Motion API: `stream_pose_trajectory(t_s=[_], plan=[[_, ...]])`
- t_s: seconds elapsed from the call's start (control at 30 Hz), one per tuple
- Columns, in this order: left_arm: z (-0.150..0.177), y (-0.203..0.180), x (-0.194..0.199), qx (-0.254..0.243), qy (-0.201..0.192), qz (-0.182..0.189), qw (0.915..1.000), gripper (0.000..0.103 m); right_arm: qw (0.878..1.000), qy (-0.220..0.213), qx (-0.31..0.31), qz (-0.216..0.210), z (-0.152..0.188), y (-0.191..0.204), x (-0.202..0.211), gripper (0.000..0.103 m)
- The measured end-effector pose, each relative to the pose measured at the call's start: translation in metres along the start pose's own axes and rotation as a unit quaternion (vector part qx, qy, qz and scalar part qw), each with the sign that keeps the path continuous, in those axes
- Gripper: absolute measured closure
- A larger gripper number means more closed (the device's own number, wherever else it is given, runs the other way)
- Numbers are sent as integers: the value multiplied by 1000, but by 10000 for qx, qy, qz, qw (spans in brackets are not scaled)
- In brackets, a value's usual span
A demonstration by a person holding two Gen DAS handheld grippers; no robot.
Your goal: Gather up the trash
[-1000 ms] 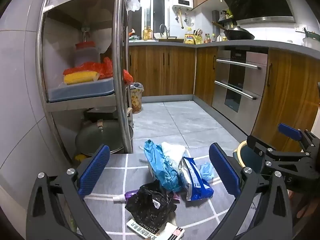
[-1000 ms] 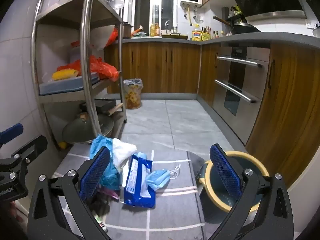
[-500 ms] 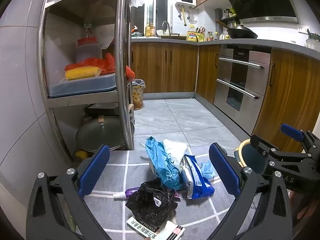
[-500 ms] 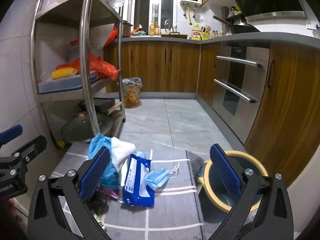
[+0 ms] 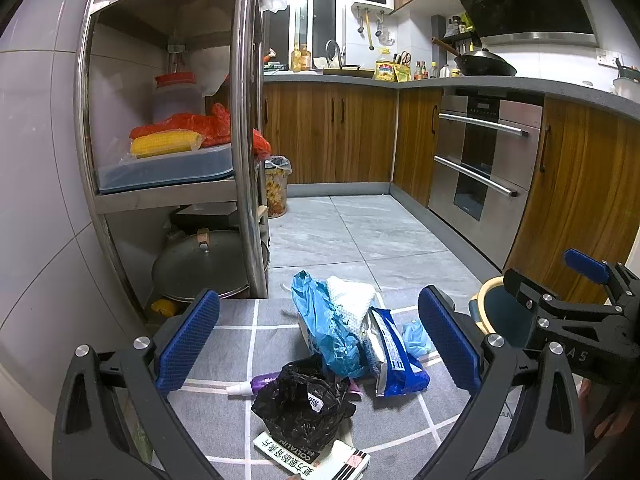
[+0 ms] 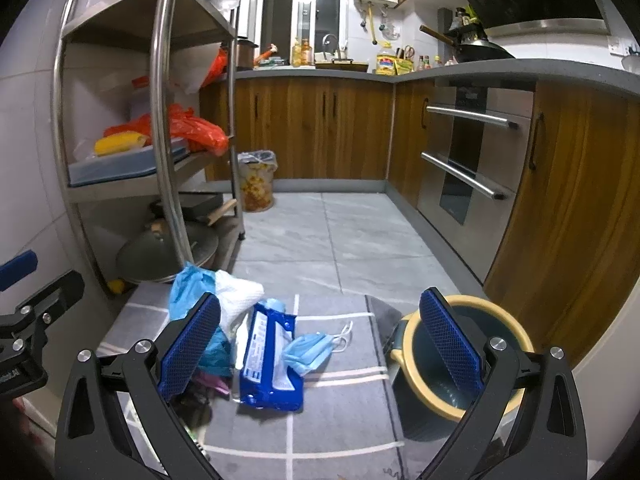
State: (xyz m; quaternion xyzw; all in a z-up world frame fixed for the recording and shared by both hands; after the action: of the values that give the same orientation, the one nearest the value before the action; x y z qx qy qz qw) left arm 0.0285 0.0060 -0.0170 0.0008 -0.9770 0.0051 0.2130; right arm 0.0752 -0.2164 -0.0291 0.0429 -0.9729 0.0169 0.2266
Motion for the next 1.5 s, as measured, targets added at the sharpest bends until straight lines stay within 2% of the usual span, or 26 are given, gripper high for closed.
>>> stream_pose_trajectory(t_s=[0.13, 0.37, 0.73, 1.5], plan=[[8, 1, 1, 7, -7, -15, 10000, 5, 9994, 107, -90, 318, 0, -4, -2, 4], [11, -2, 1, -45, 40, 48, 10000, 5, 9987, 166, -218, 430, 0, -11, -1, 4], [8, -12, -1, -123, 190, 149, 9996, 5, 9988, 176, -226, 409, -1, -10, -1, 4], [8, -12, -3, -158, 222, 164, 9995, 5, 9988, 187, -236, 396, -2, -9, -2, 4]])
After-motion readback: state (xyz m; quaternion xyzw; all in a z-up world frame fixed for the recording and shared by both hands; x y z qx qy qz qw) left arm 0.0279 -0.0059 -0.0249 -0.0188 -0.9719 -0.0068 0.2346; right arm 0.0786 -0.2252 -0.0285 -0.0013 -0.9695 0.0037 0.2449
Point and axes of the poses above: each gripper's, at about its wrist camera, not at the fingertips, and x roughly against the way its jaws point, y to its left, z to its underside, the point moved 2 cm from there along -x, roughly the way its jaws point, and after that the axes turned 1 degree about -y, right-handed, at the moved point
